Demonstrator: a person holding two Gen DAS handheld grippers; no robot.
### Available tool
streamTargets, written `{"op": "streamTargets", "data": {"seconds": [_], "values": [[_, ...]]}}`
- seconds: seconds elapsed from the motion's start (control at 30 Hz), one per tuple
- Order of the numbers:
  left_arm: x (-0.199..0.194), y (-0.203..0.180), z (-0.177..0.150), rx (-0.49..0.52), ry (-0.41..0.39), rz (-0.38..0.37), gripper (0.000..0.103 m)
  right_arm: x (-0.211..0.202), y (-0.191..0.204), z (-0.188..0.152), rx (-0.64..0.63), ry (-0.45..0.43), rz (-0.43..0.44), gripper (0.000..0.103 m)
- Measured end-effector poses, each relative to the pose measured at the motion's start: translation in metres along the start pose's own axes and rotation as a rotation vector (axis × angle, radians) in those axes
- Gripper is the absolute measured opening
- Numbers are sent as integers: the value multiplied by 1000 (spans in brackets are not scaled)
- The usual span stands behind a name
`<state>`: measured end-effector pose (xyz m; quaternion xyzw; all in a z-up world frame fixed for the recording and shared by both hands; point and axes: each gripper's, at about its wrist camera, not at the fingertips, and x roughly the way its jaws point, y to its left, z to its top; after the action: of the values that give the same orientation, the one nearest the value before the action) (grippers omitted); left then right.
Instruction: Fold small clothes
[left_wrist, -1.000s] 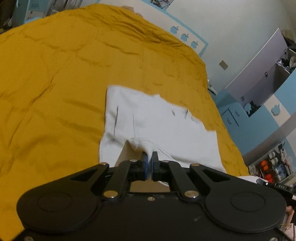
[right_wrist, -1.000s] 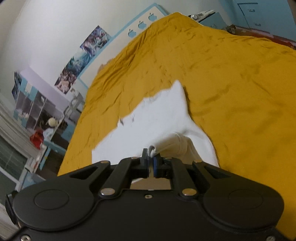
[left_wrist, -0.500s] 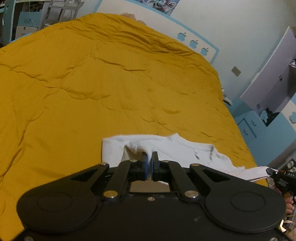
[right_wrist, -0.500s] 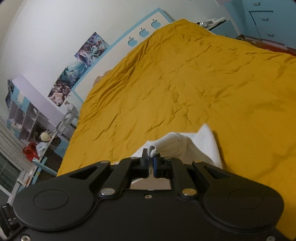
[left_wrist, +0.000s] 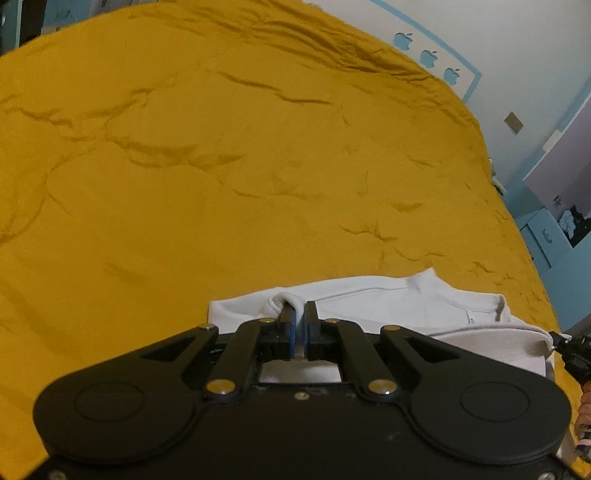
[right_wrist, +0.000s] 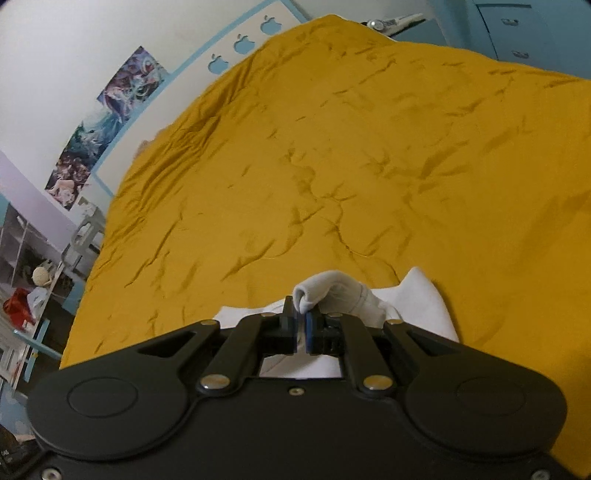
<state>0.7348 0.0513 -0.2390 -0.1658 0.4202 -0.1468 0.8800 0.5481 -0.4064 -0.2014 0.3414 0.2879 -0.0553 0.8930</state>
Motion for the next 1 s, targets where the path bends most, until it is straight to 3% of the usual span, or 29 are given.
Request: {"op": "streamTargets", "data": {"seconds": [0.17, 0.23, 0.3, 0.33, 0.47, 0.57, 0.7, 0.77, 1.0], "values": [[-12, 1, 6, 1, -19, -6, 11, 7, 3, 1, -13, -23, -21, 12], [-25, -3, 8, 30, -38, 0, 13, -4, 8, 3, -33, -41, -15, 17], [-47, -9, 10, 78, -103, 75, 25, -18, 16, 4, -80, -58, -19, 17], [-58, -9, 11, 104, -132, 97, 25, -26, 20, 4, -99, -64, -17, 17], [-96, -12, -5, 177, -128, 53, 25, -73, 33, -3, -181, -81, -1, 17], [-112, -17, -38, 261, -71, 23, 25, -104, 28, -20, -222, -52, -20, 17], [-121, -18, -90, 314, 24, 10, 25, -132, 3, -47, -274, -2, -124, 17], [-121, -15, -108, 308, 57, 16, 25, -141, -16, -59, -255, 26, -158, 20], [-113, 2, -142, 249, 130, 61, 28, -150, -45, -84, -213, 111, -135, 24]]}}
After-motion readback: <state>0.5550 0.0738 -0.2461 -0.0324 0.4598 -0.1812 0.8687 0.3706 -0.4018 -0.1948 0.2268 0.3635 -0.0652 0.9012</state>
